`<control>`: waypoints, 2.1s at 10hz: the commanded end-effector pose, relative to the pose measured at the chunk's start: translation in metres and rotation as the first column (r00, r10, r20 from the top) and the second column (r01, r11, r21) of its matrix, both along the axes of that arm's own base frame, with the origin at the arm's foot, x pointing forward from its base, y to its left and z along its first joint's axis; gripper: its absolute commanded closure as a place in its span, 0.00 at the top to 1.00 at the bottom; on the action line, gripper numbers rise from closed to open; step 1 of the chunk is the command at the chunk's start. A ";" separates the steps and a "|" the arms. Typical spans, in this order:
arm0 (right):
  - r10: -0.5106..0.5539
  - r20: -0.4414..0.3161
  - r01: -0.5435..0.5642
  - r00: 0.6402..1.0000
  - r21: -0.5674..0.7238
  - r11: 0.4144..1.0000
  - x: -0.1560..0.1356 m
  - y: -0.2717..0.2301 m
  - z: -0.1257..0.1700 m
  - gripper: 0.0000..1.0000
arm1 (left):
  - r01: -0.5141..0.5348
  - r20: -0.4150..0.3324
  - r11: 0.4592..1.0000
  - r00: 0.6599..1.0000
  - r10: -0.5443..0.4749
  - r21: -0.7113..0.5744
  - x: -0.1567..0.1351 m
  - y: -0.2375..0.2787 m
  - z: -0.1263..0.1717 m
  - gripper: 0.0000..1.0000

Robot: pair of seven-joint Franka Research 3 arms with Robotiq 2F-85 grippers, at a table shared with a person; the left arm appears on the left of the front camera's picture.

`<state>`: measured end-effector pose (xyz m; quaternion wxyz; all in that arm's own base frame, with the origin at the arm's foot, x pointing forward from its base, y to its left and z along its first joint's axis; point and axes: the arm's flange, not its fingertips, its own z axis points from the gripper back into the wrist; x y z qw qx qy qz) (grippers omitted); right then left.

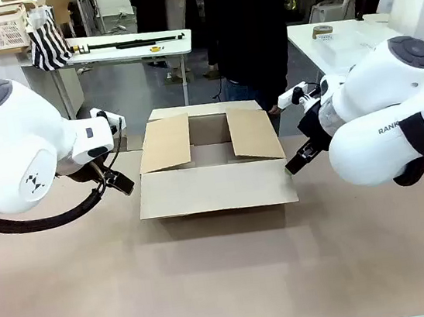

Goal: Pack the gift set into the box.
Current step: Place both hands on the side flaps of the Package Box and spread them outward.

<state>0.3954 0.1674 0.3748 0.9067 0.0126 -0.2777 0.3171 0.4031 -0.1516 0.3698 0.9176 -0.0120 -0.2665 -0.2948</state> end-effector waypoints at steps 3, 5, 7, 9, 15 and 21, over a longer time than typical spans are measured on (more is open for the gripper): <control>0.001 0.002 -0.001 1.000 0.001 1.000 0.000 0.000 0.000 1.00 | 0.000 0.002 1.000 1.000 0.000 -0.001 0.000 0.000 0.000 1.00; 0.001 0.002 -0.001 1.000 0.001 1.000 0.000 0.000 0.000 1.00 | 0.000 0.002 1.000 1.000 0.000 -0.001 0.000 0.000 0.000 1.00; 0.001 0.002 -0.001 1.000 0.001 1.000 0.000 0.000 0.000 1.00 | 0.000 0.002 1.000 1.000 0.000 -0.001 0.000 0.000 0.000 1.00; 0.001 0.002 -0.001 1.000 0.001 1.000 0.000 0.000 0.000 1.00 | 0.000 0.002 1.000 1.000 0.000 -0.001 0.000 0.000 0.000 1.00; 0.032 -0.062 -0.029 0.998 0.049 0.998 -0.036 -0.018 0.054 1.00 | 0.019 -0.172 0.999 0.985 -0.013 0.035 -0.025 0.023 0.043 1.00; -0.020 -0.015 0.020 1.000 0.035 0.999 -0.054 -0.018 0.112 1.00 | -0.007 -0.173 0.998 0.985 0.016 0.055 -0.034 0.023 0.052 1.00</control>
